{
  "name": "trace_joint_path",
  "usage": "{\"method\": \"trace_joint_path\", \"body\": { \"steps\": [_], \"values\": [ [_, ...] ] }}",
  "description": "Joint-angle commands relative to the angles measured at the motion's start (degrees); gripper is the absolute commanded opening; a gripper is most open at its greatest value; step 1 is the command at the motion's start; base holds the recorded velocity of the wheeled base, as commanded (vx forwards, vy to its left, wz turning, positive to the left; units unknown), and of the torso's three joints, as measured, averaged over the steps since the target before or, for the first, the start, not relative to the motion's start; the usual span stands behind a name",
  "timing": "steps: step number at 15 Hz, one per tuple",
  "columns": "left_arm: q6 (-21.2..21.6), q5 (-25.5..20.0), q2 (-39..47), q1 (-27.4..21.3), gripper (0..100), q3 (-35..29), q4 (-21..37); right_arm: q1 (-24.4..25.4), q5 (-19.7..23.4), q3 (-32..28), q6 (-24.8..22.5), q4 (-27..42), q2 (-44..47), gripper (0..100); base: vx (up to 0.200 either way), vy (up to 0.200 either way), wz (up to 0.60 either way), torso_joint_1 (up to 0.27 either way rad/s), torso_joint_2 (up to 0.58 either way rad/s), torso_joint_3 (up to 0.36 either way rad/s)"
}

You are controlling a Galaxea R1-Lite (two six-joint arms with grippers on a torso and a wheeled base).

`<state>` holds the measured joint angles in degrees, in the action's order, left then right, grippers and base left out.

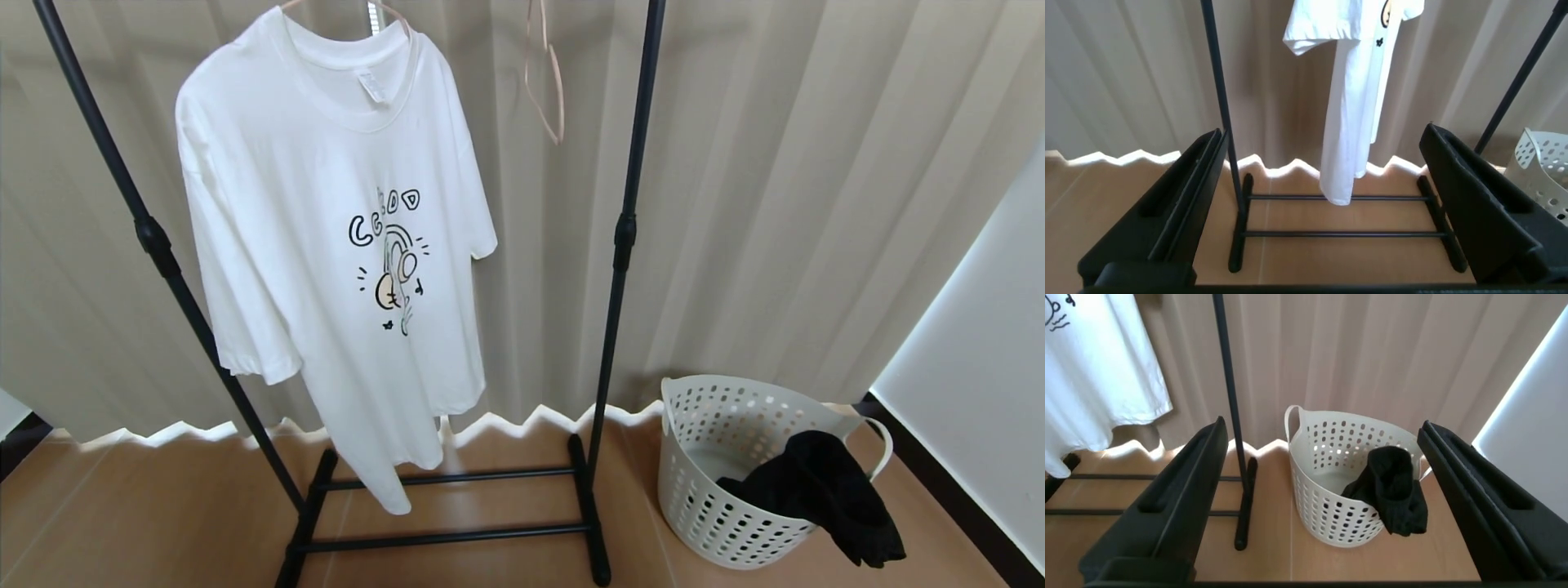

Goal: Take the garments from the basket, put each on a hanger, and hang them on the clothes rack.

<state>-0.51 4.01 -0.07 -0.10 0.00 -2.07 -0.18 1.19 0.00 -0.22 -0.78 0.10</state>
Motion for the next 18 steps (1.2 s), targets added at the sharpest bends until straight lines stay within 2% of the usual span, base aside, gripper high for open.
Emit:
{"method": "trace_joint_path", "body": {
  "steps": [1,4,6,12,14,18],
  "values": [
    [0.0,0.0,0.1,0.0,100,0.0,0.0,0.0,0.0,0.0,0.0,0.0,-0.1,100,0.000,0.000,0.00,-0.076,0.45,0.369],
    [0.0,0.0,0.1,0.0,100,0.0,0.0,0.0,0.0,0.0,-0.1,0.0,0.0,100,0.000,0.000,0.00,-0.035,0.39,0.351],
    [0.0,0.0,0.1,0.0,100,0.0,0.0,0.0,0.0,0.0,0.0,0.0,-0.1,100,0.000,0.000,0.00,-0.012,0.14,0.129],
    [0.0,-0.1,0.1,-0.1,100,0.0,0.0,0.0,0.1,0.0,0.0,0.0,-0.1,100,0.000,0.000,-0.60,0.003,0.02,0.023],
    [0.1,-0.1,0.1,0.0,100,0.0,0.1,0.0,0.1,0.0,0.0,0.0,-0.1,100,0.000,0.000,0.00,0.000,0.00,0.000],
    [0.1,-0.1,0.1,0.0,100,0.0,0.1,0.0,0.0,0.0,0.0,0.1,-0.1,100,0.000,-0.200,0.00,0.005,0.00,0.002]
  ]
}}
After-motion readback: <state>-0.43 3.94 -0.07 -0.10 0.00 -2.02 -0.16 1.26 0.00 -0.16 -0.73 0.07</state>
